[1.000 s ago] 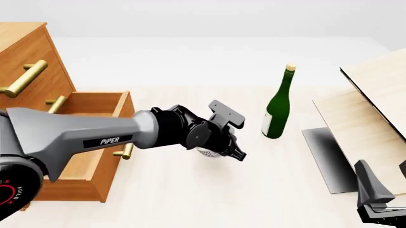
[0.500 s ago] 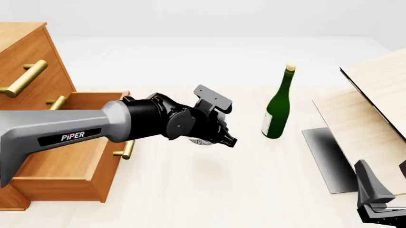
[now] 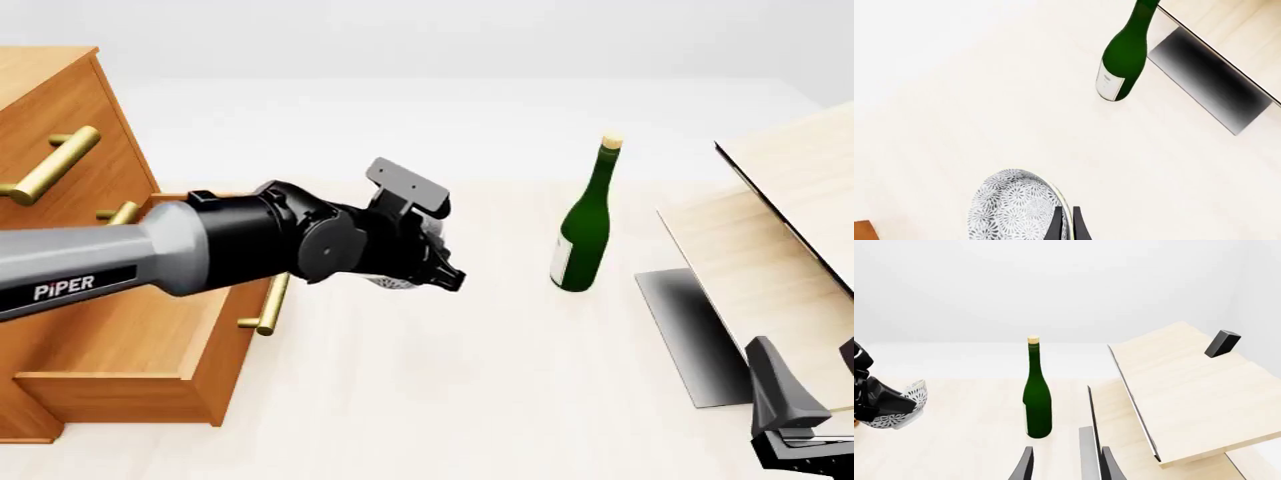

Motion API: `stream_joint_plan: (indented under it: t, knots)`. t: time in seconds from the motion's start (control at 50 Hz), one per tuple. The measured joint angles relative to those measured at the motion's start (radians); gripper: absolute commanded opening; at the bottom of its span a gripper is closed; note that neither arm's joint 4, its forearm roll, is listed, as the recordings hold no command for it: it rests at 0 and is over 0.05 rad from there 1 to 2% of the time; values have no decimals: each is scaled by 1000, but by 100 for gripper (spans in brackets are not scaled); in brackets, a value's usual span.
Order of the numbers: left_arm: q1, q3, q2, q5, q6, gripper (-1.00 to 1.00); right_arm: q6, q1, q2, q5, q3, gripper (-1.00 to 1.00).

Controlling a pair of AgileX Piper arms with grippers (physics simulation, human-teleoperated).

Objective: Put the bowl in the bottom drawer of the cabinet.

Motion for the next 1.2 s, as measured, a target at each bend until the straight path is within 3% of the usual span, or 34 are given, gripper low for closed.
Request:
stream_joint_plan:
  t: [1.2]
  knots:
    - [183,145,-346,113,48,-100,0,0,0,0,0,100]
